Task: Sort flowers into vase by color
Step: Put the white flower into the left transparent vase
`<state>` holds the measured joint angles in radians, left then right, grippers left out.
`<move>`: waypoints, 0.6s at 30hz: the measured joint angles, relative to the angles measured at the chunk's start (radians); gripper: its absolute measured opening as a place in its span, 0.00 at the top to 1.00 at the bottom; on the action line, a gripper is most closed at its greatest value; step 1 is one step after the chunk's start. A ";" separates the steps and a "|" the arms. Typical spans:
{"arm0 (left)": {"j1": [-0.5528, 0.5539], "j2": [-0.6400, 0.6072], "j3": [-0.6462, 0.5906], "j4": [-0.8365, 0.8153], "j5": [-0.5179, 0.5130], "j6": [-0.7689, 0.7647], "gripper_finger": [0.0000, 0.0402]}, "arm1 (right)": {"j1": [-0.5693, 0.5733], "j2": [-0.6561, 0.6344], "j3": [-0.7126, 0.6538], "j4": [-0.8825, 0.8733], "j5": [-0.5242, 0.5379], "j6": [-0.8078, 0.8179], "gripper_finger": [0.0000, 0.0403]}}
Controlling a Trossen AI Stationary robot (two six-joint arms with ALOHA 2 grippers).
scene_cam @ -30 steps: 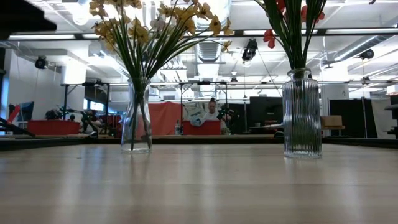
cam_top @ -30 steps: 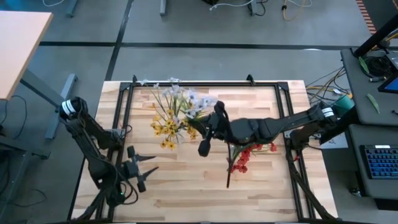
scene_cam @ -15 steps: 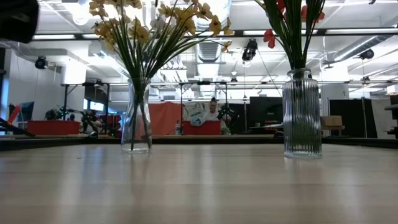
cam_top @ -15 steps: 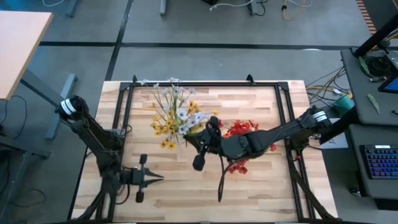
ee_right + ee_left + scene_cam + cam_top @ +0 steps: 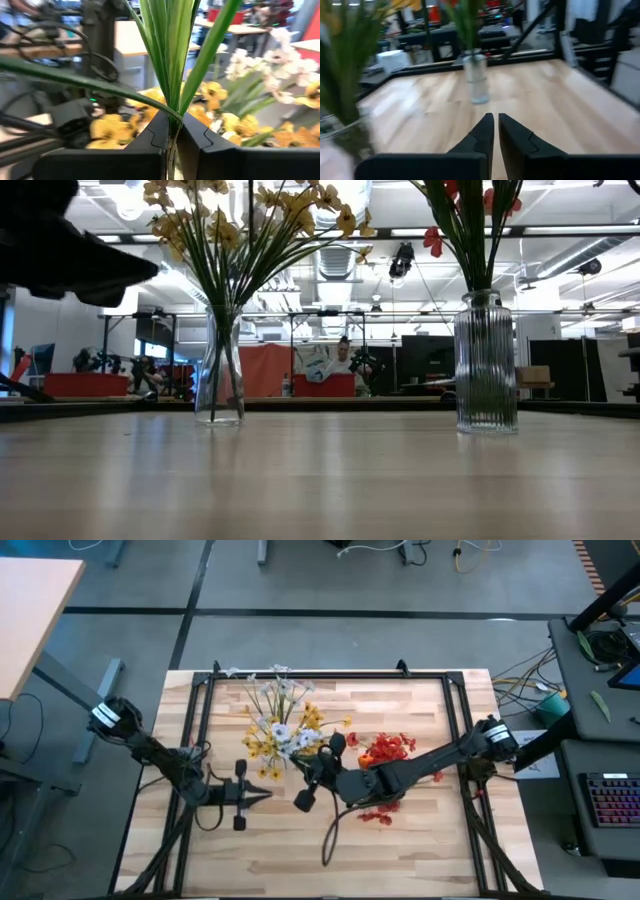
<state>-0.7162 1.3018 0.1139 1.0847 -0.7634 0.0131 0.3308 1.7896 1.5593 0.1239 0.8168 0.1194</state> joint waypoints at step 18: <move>0.217 0.002 -0.038 -0.012 -0.123 -0.092 0.46 | -0.014 0.010 0.147 0.018 0.050 -0.141 0.97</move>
<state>-0.4993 1.3033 0.0757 1.0727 -0.8860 -0.0792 0.3164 1.7993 1.7062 0.1418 0.8672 -0.0213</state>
